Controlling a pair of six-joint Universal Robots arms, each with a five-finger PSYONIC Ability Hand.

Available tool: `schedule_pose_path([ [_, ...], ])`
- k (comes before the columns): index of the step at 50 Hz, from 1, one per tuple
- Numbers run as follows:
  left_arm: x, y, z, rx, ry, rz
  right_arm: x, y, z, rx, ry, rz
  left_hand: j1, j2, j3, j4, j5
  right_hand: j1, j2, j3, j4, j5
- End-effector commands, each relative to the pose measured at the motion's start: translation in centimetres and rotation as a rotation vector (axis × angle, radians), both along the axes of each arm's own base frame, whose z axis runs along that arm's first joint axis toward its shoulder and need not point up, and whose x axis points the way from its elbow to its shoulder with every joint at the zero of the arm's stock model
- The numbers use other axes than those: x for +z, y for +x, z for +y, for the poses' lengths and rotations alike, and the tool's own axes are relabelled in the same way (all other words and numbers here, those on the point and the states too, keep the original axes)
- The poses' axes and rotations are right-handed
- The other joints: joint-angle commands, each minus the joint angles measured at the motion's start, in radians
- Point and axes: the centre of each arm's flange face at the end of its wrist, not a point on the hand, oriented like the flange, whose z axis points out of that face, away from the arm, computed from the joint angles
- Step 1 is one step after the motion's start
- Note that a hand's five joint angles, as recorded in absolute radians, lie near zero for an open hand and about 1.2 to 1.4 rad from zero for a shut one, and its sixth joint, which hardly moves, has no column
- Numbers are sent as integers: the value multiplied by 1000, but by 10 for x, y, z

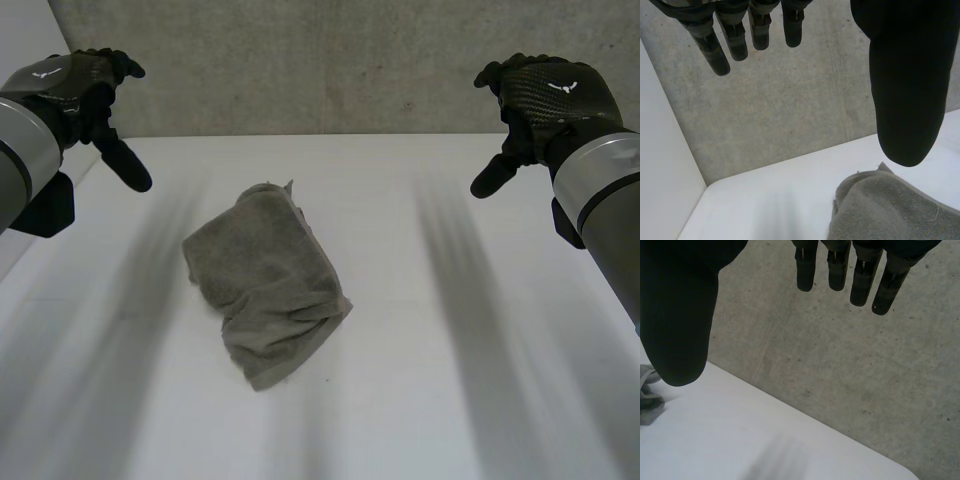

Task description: Fold the laundry

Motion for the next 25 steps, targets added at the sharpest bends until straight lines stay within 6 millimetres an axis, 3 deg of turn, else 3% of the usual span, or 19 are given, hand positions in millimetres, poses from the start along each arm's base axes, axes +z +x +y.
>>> schedule_pose_path([
  [1, -1, 2, -4, -20, 7, 3, -6, 0, 0, 1, 18, 7, -8, 8, 8, 6, -31, -37, -58, -38, -58, -58],
  [9, -6, 2, -7, -32, 19, 0, -12, 2, 0, 15, 32, 14, -8, 8, 8, 6, -31, -37, -58, -38, -58, -58],
  [14, -12, 12, -22, 7, 21, -6, -31, 7, -6, 34, 84, 55, -8, 8, 8, 6, -31, -37, -58, -38, -58, -58],
  [16, -20, 12, -30, 13, 28, -12, -41, 10, -7, 50, 124, 73, -8, 8, 8, 6, -31, -37, -58, -38, -58, -58],
  [18, -39, 9, -46, -1, 53, -18, -62, 23, 0, 126, 229, 111, 4, 19, 20, 17, -20, -37, -58, -38, -58, -58],
  [19, -39, 9, -46, -1, 54, -18, -62, 23, 0, 126, 229, 111, 4, 20, 20, 17, -20, -37, -58, -38, -58, -58],
  [21, -48, 6, -52, -20, 66, -19, -79, 44, 10, 225, 314, 115, 10, 25, 26, 23, -14, -37, -58, -38, -58, -58],
  [25, -82, 0, -71, -69, 119, -30, -96, 57, 9, 264, 388, 58, 18, 34, 35, 32, -5, -37, -58, -38, -58, -58],
])
